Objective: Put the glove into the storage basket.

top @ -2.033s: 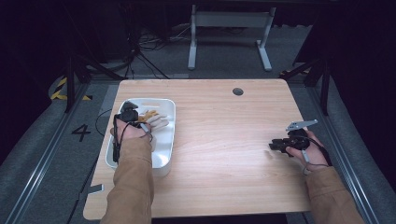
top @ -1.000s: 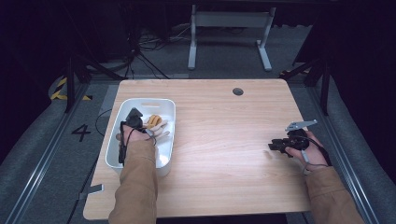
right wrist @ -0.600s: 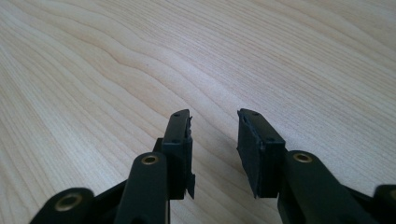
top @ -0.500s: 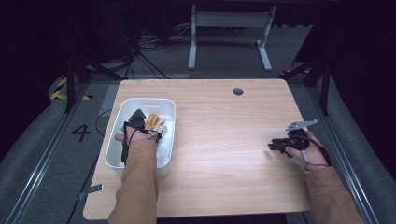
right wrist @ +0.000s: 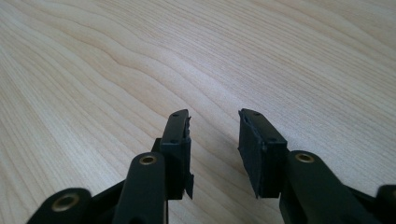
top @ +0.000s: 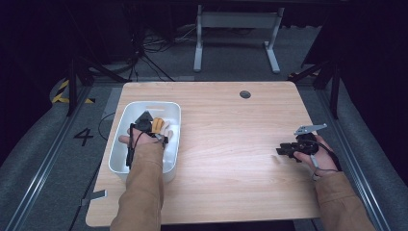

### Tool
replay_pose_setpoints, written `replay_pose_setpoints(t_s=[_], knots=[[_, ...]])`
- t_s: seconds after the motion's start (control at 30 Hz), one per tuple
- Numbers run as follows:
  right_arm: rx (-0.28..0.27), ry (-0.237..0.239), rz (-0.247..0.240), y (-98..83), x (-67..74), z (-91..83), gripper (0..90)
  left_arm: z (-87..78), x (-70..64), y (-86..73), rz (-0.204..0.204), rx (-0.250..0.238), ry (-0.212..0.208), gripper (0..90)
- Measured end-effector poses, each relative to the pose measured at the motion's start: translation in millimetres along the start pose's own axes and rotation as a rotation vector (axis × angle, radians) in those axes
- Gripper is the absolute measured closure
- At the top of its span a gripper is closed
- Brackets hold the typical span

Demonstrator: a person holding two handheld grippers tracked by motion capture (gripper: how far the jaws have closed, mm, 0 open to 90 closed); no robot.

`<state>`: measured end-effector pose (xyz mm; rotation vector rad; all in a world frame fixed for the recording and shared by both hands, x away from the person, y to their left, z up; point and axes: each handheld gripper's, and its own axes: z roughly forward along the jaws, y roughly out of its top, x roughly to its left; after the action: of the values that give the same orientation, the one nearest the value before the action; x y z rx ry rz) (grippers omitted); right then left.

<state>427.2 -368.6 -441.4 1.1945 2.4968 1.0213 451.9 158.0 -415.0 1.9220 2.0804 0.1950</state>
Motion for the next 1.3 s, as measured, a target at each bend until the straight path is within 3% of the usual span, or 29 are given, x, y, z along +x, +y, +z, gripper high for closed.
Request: replay_pose_setpoints(t_s=[0.2,0.3,0.47,0.8,0.9,1.0,1.3], knots=[[-0.004,-0.002,0.002,-0.3,-0.3,-0.3,62.7,-4.6,1.6,0.7,0.004,-0.035,0.005,19.9],[-0.008,-0.009,-0.003,-0.2,-0.1,-0.5,61.0,-11.0,3.2,2.8,0.025,-0.084,-0.011,20.8],[-0.014,-0.017,-0.005,-0.5,0.3,-0.9,60.4,-22.5,3.1,5.5,0.041,-0.114,-0.007,21.4],[-0.013,-0.019,-0.011,0.1,0.8,-0.6,60.4,-51.4,-11.4,9.3,0.133,-0.203,-0.046,22.5],[-0.015,-0.02,-0.011,-0.5,0.6,-1.4,60.4,-58.3,-16.9,9.5,0.157,-0.228,-0.085,23.4],[-0.022,-0.015,-0.015,-2.1,1.0,-2.2,60.2,-63.9,-21.7,9.8,0.185,-0.289,-0.133,26.2],[-0.05,-0.017,-0.019,-8.2,3.9,-12.2,59.9,-72.0,-53.7,4.7,0.334,-0.361,-0.239,28.6]])
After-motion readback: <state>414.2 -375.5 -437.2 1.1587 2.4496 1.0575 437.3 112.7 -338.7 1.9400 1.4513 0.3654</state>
